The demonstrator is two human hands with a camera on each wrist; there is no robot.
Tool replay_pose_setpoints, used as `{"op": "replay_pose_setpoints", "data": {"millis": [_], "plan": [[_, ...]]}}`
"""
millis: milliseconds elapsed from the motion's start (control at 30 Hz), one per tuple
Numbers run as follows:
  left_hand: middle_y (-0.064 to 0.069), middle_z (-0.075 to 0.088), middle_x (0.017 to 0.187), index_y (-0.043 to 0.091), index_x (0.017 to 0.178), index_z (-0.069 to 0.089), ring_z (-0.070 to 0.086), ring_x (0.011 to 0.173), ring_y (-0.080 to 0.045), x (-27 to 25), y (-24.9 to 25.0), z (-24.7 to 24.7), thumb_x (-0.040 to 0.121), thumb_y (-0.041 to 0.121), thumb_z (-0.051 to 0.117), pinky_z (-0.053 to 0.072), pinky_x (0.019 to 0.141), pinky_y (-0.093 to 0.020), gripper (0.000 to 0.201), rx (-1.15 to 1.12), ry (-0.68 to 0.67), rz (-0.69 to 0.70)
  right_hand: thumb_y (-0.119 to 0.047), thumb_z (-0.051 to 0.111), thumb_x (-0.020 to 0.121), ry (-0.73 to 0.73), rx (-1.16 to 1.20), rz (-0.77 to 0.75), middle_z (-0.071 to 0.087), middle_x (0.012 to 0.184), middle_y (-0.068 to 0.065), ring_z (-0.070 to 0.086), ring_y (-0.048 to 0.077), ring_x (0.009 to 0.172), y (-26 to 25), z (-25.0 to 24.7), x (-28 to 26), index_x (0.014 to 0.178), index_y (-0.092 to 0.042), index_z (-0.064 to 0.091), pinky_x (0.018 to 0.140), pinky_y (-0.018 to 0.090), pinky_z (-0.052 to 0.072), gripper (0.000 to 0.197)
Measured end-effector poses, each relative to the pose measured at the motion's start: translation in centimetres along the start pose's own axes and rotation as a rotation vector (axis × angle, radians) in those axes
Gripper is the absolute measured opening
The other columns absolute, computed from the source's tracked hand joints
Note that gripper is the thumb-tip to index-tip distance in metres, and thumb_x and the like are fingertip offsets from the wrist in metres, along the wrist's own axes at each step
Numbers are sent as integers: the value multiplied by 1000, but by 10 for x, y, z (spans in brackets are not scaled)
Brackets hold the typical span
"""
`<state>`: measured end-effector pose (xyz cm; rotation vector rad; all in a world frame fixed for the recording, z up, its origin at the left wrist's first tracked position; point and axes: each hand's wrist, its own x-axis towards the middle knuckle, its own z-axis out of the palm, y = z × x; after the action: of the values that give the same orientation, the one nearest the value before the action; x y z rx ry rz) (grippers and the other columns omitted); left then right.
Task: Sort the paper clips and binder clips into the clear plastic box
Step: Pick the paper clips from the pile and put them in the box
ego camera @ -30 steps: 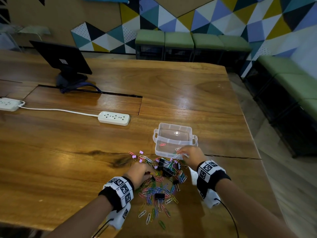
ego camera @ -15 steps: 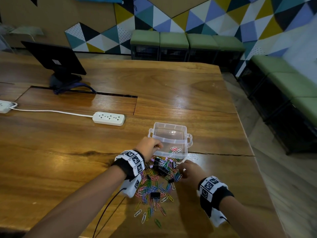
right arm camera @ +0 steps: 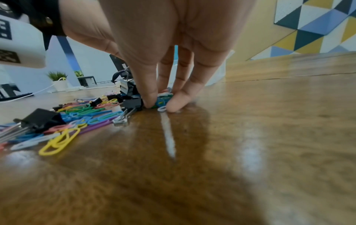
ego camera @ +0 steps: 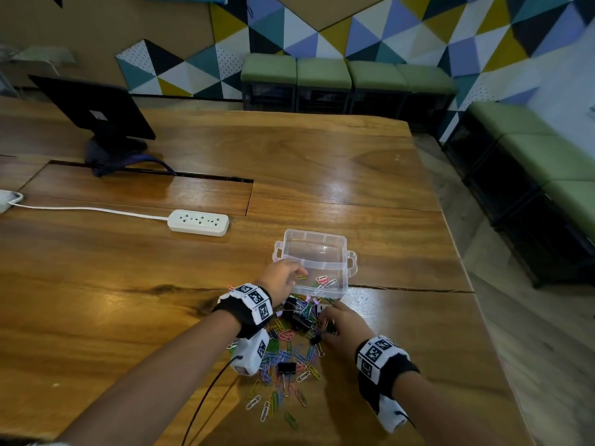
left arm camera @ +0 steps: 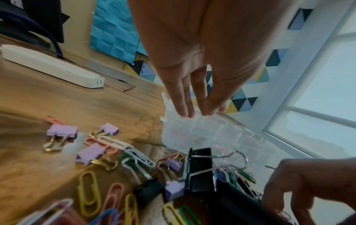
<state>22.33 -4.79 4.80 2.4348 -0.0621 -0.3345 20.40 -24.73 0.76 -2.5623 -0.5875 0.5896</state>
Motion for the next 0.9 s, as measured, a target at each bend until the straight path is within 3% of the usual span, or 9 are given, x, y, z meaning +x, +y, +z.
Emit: {"op": "replay_pose_setpoints", "data": {"millis": [133, 233, 300, 433, 500, 633, 767, 833, 900], "plan": [[-3, 57, 115, 13, 105, 65, 52, 101, -14, -26, -6, -1, 90, 5, 53, 45, 96, -29, 21, 56, 19, 91, -26, 65, 82, -21, -36, -14, 52, 111, -4, 53, 16, 101, 1, -1, 1, 108, -21, 57, 84, 22, 41, 28], [1, 56, 112, 18, 104, 64, 49, 104, -12, -47, -16, 1, 90, 14, 54, 43, 97, -28, 18, 135, -56, 119, -27, 68, 79, -53, -46, -16, 48, 106, -8, 55, 15, 101, 4, -6, 0, 108, -22, 56, 83, 20, 44, 32], [1, 56, 112, 20, 106, 63, 53, 104, -12, -61, -21, 4, 89, 19, 57, 46, 95, -32, 18, 175, -131, 139, -26, 70, 77, -78, -55, -52, 47, 112, -8, 56, 14, 102, 6, -10, -2, 110, -23, 55, 85, 20, 48, 36], [0, 47, 124, 23, 123, 54, 47, 114, -15, -81, -30, 13, 87, 29, 62, 46, 96, -32, 37, 378, -379, 156, -23, 68, 80, -118, -116, -126, 47, 126, -6, 51, 13, 111, 5, -12, -5, 119, -25, 54, 91, 19, 44, 42], [-3, 44, 125, 23, 127, 52, 44, 115, -19, -86, -35, 18, 85, 32, 63, 45, 95, -34, 45, 433, -429, 176, -19, 65, 83, -139, -135, -137, 48, 129, -3, 51, 16, 115, 3, -12, -4, 121, -22, 54, 95, 22, 43, 41], [-2, 41, 127, 24, 128, 49, 42, 116, -19, -90, -40, 29, 82, 30, 68, 44, 96, -35, 50, 480, -397, 145, -15, 58, 86, -138, -167, -132, 54, 120, 0, 54, 18, 109, -1, -9, -6, 116, -16, 59, 87, 19, 40, 30], [-1, 43, 124, 23, 123, 51, 46, 114, -19, -89, -38, 35, 86, 27, 64, 44, 92, -32, 40, 451, -335, 125, -13, 56, 83, -129, -206, -76, 50, 99, -4, 54, 20, 96, 0, -3, -9, 108, -14, 58, 74, 19, 36, 25], [-1, 46, 122, 22, 121, 53, 48, 114, -19, -88, -37, 37, 89, 26, 61, 45, 91, -32, 34, 438, -320, 115, -12, 56, 82, -124, -209, -39, 49, 98, -2, 55, 23, 99, -2, -2, -10, 107, -13, 57, 75, 22, 41, 25], [-3, 48, 122, 20, 120, 54, 49, 115, -20, -86, -35, 39, 91, 26, 58, 46, 94, -34, 29, 445, -310, 103, -12, 57, 81, -149, -229, 5, 54, 108, 4, 54, 25, 103, -5, -1, -11, 109, -14, 55, 82, 27, 46, 28]]}}
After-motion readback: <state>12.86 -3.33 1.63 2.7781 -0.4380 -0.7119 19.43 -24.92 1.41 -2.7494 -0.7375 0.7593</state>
